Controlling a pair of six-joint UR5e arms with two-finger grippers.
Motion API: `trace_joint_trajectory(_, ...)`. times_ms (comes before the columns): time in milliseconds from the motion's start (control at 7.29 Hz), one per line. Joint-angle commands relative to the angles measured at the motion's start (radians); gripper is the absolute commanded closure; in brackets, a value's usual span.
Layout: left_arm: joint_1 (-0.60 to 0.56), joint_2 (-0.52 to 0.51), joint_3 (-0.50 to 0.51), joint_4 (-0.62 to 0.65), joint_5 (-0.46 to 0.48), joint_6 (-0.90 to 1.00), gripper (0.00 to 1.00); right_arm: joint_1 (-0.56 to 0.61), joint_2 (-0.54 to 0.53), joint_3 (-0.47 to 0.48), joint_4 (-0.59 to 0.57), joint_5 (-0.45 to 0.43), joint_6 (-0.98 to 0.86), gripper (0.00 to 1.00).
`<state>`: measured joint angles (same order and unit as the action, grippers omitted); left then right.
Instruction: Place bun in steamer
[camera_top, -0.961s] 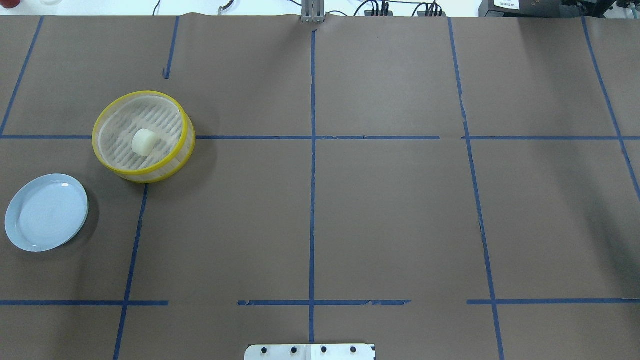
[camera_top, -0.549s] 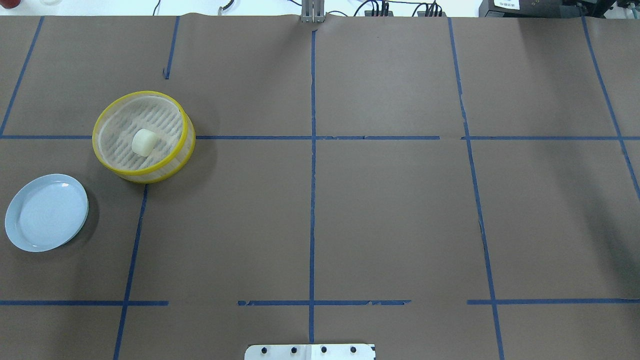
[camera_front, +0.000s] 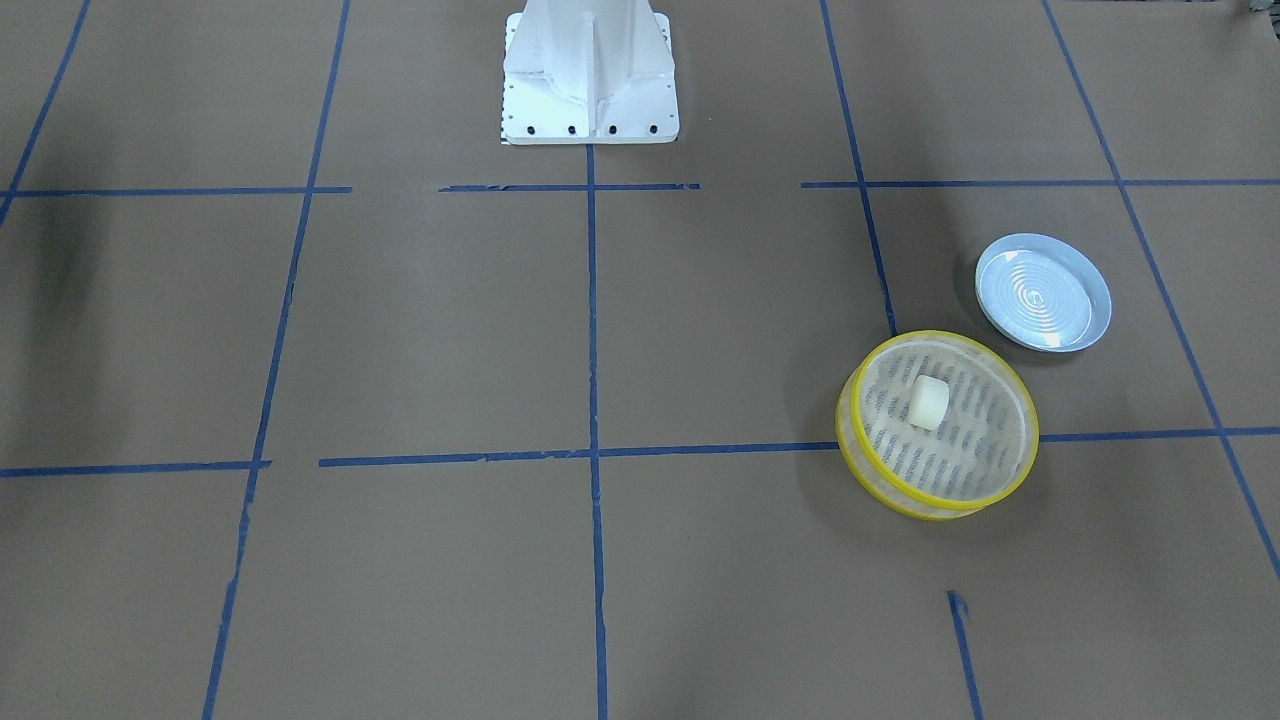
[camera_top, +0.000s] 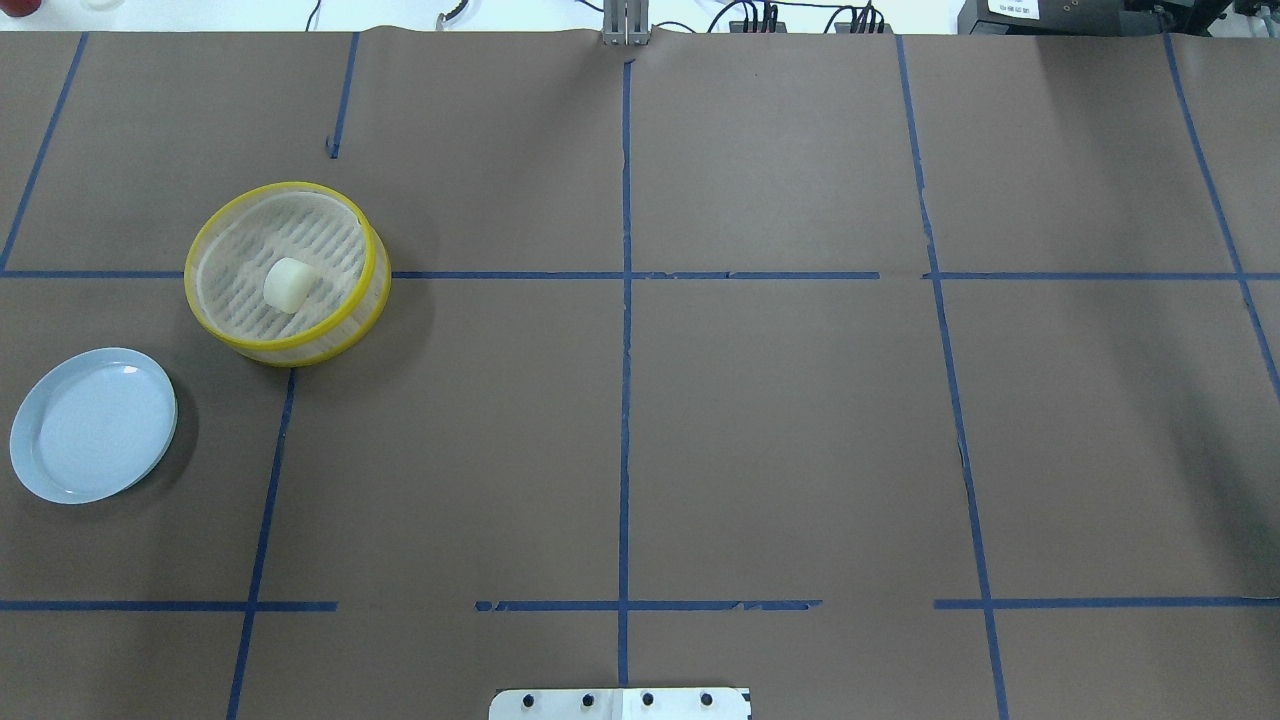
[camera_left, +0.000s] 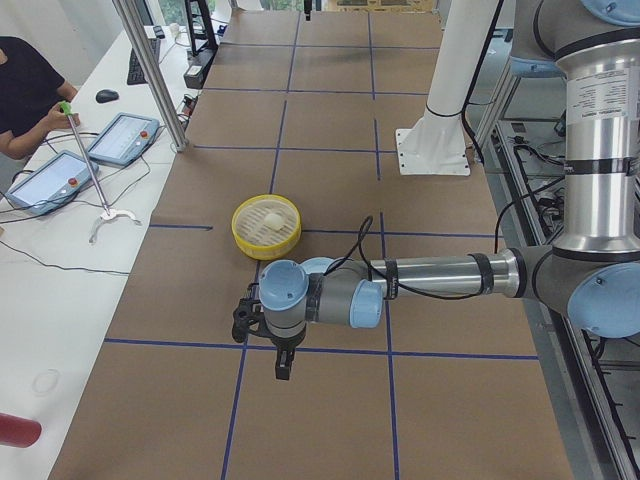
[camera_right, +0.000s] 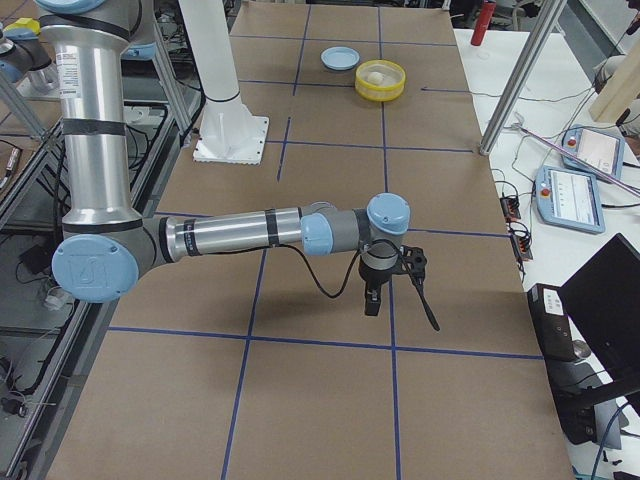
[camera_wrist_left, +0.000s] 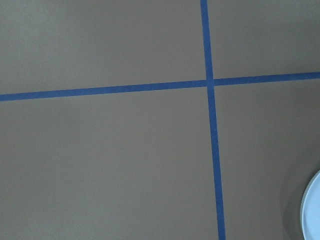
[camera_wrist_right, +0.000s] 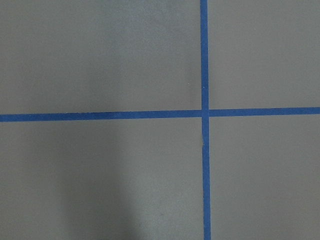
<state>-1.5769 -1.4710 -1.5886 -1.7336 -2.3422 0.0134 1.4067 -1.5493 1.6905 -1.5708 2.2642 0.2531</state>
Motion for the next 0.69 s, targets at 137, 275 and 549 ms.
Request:
trace_joint_trajectory(137,0.000,-0.003,-0.004,0.000,0.001,0.000,0.00,0.000,0.000,0.000,0.000,0.000,0.000,0.00)
trace_joint_trajectory(275,-0.002,-0.003,-0.005,0.000,0.001,0.000,0.00,0.000,0.000,0.000,0.000,0.000,0.000,0.00)
trace_joint_trajectory(549,-0.008,-0.003,-0.005,0.000,0.001,0.000,0.00,0.000,0.000,0.000,0.000,0.000,0.000,0.00)
